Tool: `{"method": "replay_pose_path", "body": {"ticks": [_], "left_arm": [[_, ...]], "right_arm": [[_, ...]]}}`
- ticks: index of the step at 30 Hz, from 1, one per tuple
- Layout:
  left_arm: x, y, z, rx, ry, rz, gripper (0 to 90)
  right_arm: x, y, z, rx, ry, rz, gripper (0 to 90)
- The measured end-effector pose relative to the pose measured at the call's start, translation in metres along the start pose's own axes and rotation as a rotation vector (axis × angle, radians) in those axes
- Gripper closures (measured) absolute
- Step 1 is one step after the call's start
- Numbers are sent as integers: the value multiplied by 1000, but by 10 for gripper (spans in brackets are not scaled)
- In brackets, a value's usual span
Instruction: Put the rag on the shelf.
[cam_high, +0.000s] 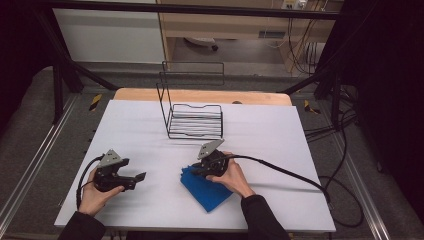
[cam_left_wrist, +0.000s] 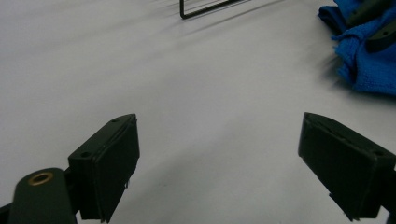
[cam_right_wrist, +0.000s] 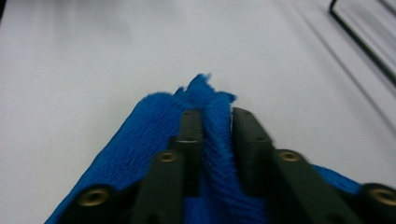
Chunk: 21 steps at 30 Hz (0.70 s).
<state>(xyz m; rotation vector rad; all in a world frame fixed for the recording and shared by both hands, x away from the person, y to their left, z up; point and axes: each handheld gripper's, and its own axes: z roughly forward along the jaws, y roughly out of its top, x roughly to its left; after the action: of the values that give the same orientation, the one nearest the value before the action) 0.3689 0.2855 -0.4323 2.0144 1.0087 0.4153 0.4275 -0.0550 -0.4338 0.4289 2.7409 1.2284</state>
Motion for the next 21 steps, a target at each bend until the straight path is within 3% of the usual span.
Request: {"method": "replay_pose_path", "body": {"ticks": [3,5,8,9,11,12,15,16,17,18,21], "left_arm": [[-2,2,-1,1,-2,2,126],[-5,5,-1,-7,-8,-5,132],[-14,13,-1,-11,-18,-7,147],[-16,15,0,-9,-22,-6,155],[-18,18,2,-2,-26,-2,159],[-22,22,4,3,-27,1,170],[-32,32,9,9,-32,10,189],[-35,36,11,12,-32,12,207],[-39,39,14,15,-32,14,207],[-45,46,20,26,-32,18,233],[-52,53,30,35,-44,29,256]], "right_arm": [[1,6,-13,-58,-51,5,462],[2,10,-31,-85,-114,31,414],[2,7,-55,-106,-189,91,309],[1,2,-66,-121,-206,132,285],[1,-2,-72,-130,-217,151,280],[1,-16,-87,-141,-247,200,267],[1,-30,-97,-140,-269,242,265],[1,-44,-105,-144,-298,297,266],[1,-44,-105,-144,-298,297,266],[2,-57,-111,-149,-324,354,271],[6,-68,-114,-140,-335,383,272]]}}
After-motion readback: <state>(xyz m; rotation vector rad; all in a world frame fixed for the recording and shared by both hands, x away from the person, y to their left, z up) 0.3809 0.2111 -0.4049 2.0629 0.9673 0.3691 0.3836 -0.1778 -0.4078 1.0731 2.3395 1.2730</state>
